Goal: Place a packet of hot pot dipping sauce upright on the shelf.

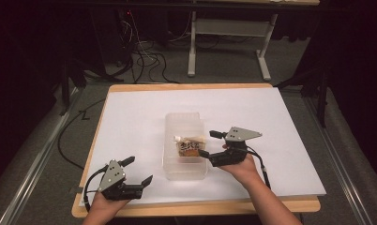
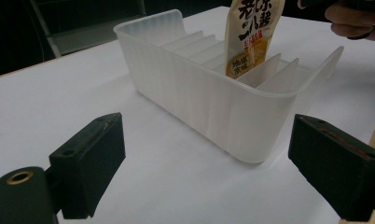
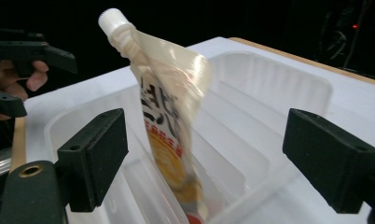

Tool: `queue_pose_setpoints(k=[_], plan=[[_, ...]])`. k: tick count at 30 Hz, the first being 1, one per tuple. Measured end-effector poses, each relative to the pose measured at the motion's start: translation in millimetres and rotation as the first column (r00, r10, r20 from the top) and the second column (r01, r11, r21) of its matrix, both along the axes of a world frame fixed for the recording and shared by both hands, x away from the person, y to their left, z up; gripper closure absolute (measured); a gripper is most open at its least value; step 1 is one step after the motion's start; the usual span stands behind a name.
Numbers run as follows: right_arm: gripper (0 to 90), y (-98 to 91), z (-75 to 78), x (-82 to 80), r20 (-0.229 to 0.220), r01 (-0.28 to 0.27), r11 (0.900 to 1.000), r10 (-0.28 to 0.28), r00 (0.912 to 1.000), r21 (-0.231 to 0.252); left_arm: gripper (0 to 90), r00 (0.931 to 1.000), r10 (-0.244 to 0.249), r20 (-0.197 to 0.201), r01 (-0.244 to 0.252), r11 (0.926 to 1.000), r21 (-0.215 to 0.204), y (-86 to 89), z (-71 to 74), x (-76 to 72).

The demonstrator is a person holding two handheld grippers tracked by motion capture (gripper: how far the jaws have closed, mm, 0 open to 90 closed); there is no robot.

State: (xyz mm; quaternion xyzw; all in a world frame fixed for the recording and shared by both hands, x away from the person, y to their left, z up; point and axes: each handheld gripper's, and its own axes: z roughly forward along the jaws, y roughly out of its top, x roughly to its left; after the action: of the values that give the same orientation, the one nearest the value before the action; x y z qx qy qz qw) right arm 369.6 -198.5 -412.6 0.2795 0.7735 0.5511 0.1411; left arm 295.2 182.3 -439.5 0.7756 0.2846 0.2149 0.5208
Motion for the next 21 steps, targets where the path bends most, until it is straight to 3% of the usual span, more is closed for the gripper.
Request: queue_pose_setpoints(k=[6,12,16,17,18,19,21], plan=[[13.9,-20.9,1.5,-9.2,0.017,0.07,0.9975,-0.07,0.9974,-0.014,11.5,1.0,0.0,-0.002,0.0,1.0,0.005,-1.9,-0.1,1.2],[13.7,-58.2,-0.3,-26.1,0.027,0.2,0.9798,-0.2,0.9795,-0.005,11.6,1.0,-0.003,-0.006,0.003,0.9999,0.011,-5.3,-1.3,3.4],[13.0,-93.8,-5.4,-46.4,0.031,0.303,0.9531,-0.303,0.9526,0.005,11.6,0.9999,-0.002,-0.01,0.002,0.9999,0.016,-7.2,-2.0,4.4],[13.0,-93.8,-5.4,-46.4,0.031,0.303,0.9531,-0.303,0.9526,0.005,11.6,1.0,-0.002,-0.009,0.002,0.9998,0.018,-7.4,-2.0,4.6],[13.0,-107.4,-6.1,-55.1,0.036,0.34,0.9403,-0.34,0.9397,0.002,11.6,0.9999,-0.003,-0.012,0.003,0.9998,0.018,-7.9,-2.2,4.6],[13.0,-107.4,-6.1,-55.1,0.036,0.34,0.9403,-0.34,0.9397,0.002,11.6,0.9999,-0.004,-0.013,0.004,0.9998,0.02,-8.2,-2.3,4.7],[13.2,-125.5,-7.8,-68.8,0.04,0.387,0.9219,-0.387,0.9211,0.004,11.7,0.9999,-0.003,-0.017,0.003,0.9997,0.026,-9.3,-3.1,5.4]])
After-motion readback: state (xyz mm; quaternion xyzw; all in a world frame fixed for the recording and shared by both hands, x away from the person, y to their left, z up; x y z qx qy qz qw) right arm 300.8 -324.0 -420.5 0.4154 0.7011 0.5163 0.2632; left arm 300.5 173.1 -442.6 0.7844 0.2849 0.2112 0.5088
